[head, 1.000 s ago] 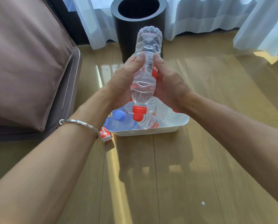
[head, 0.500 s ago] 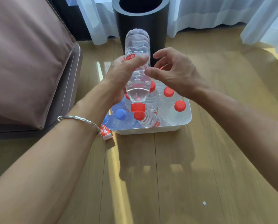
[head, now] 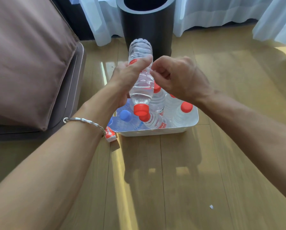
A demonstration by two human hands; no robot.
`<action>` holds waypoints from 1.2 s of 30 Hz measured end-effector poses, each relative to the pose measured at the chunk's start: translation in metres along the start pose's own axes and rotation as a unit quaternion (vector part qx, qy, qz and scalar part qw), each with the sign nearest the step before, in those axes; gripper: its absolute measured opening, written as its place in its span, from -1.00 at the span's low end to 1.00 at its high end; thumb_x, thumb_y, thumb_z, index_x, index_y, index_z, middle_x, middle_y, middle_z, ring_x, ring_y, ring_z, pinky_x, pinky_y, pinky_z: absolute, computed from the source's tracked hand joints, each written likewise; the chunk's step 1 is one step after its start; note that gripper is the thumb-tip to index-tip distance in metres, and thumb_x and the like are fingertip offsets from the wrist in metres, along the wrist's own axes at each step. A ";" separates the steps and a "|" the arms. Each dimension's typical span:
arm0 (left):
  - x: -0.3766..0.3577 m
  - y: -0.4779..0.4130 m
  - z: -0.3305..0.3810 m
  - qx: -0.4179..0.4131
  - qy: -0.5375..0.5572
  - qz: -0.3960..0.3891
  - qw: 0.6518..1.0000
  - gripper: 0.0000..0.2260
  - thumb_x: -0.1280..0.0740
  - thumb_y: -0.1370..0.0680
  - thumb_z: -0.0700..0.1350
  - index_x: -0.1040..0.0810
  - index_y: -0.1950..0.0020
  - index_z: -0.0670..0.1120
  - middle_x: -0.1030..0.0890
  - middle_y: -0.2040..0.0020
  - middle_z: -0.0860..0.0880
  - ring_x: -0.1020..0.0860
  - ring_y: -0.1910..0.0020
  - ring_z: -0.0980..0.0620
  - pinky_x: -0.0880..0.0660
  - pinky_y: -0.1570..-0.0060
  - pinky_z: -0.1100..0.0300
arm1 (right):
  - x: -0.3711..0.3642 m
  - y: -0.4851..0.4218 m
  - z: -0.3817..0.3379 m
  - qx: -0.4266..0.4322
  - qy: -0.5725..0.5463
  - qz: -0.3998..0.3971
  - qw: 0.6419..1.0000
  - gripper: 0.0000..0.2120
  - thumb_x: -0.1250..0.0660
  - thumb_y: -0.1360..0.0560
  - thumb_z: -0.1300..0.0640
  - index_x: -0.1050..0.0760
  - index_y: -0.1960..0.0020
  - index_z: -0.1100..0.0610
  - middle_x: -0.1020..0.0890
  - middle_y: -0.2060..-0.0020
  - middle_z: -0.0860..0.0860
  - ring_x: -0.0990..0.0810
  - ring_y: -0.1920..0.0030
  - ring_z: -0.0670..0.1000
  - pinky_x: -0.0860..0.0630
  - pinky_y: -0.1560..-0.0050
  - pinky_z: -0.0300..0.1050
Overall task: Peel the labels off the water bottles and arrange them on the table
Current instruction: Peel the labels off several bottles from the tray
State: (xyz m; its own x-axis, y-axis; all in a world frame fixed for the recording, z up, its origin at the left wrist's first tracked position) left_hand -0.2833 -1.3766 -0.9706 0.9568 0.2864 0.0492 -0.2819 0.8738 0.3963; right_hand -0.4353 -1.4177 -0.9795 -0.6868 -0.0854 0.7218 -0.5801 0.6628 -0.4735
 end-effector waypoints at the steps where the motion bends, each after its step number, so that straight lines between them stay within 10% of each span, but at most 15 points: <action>1: -0.001 0.000 0.000 0.001 -0.006 0.001 1.000 -0.53 -0.50 -0.36 0.08 -0.61 -0.15 -0.18 -0.69 -0.03 -0.22 -0.69 0.02 -0.21 -0.60 -0.06 -0.22 | -0.002 0.000 0.000 0.011 0.015 0.005 1.000 -0.80 -0.28 -0.53 0.13 -0.60 0.09 0.25 -0.67 0.33 0.08 -0.61 0.36 0.09 -0.57 0.29 0.05; 23: -0.001 -0.002 -0.008 0.019 -0.208 0.086 0.974 -0.52 -0.35 -0.45 0.30 -0.54 -0.10 -0.07 -0.62 0.07 0.00 -0.61 0.07 0.01 -0.58 -0.08 0.04 | -0.016 0.010 -0.012 0.050 0.118 -0.008 0.992 -0.75 -0.13 -0.48 0.18 -0.47 0.32 0.18 -0.48 0.50 0.05 -0.27 0.52 0.05 -0.16 0.42 -0.20; 36: -0.007 0.002 -0.005 0.001 -0.303 0.085 0.949 -0.63 -0.35 -0.44 0.27 -0.48 0.06 -0.03 -0.44 0.30 0.04 -0.39 0.39 0.05 -0.26 0.43 0.20 | -0.009 0.012 -0.009 -0.071 0.052 -0.086 0.992 -0.86 -0.24 -0.49 0.21 -0.56 0.18 0.19 -0.54 0.36 0.08 -0.48 0.34 0.09 -0.24 0.36 -0.16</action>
State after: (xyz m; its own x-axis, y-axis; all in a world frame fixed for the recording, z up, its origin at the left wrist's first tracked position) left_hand -0.2914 -1.3750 -0.9749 0.7622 0.1449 0.6309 -0.4368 0.8344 0.3361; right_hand -0.4319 -1.4021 -0.9867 -0.5292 -0.1344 0.8377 -0.6120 0.7443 -0.2672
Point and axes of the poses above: each hand's wrist, its own y-axis away from the middle knuckle, its own x-axis out of the back of the hand, z = x × y, the point moved 1 cm from there along -y, towards the middle knuckle
